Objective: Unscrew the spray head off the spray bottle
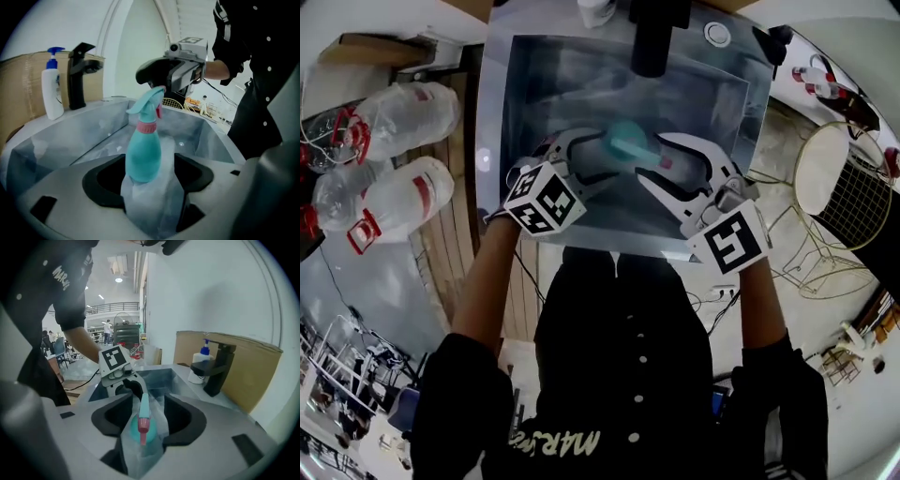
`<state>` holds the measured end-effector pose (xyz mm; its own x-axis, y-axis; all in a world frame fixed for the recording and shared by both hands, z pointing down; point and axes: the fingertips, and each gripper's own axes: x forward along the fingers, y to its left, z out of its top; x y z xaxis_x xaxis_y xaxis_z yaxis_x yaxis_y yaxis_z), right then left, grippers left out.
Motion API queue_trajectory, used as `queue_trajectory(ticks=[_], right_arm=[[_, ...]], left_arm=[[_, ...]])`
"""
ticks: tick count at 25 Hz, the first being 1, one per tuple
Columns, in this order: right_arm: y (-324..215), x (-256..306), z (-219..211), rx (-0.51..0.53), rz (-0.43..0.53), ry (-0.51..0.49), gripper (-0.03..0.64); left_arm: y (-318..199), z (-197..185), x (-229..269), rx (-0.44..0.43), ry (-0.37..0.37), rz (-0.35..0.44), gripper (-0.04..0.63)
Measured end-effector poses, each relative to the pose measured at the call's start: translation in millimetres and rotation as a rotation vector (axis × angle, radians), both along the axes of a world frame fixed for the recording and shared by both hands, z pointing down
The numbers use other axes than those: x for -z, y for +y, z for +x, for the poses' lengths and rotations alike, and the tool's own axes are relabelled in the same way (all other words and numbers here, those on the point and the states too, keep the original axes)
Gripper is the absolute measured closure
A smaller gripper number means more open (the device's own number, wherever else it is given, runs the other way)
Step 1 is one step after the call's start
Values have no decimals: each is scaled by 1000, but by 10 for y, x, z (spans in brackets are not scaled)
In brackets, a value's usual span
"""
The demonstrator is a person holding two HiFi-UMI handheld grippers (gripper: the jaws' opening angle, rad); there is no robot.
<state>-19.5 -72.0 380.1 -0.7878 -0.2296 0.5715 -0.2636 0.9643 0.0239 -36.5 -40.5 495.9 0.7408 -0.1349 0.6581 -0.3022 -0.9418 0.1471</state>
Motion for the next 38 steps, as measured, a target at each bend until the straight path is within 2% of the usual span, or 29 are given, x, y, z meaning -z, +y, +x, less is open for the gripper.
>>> queue_trajectory(ticks=[2,6,9,12,17,20,25,29,34,36,38], right_arm=[[-5,-117,-55,12,-15,18,380],[-39,-319,-159,32,-33,29,374],[-65,-437,-200,41,-35,30,383],[-92,-521,-219,43,-38,26,402],[-111,-621,-222,45,-52,17,423],[-103,-659,-233,49,-55,12,443],[-91,-699,-248,76,-72,-1,460],[21,-673,-260,177,-83,-14,463],[200,-649,-252,380,-96,-37,463],[245,-643,-239,461,-91,-35,463],[235,-646,-238,494,-79,-22,460]], left_arm=[[-39,68,-151,-33,-22,2,233],[-177,181,-319,-26,-6,4,217],[-226,256,-429,-36,-4,16,210],[-270,328,-471,-44,32,39,207],[-234,404,-515,-97,87,29,206],[-225,437,-607,-116,85,33,202],[-280,428,-664,-127,87,91,206],[-188,424,-645,-213,89,103,206],[-56,423,-636,-314,78,110,206],[-19,438,-634,-333,81,101,206],[-21,447,-635,-331,86,89,206]])
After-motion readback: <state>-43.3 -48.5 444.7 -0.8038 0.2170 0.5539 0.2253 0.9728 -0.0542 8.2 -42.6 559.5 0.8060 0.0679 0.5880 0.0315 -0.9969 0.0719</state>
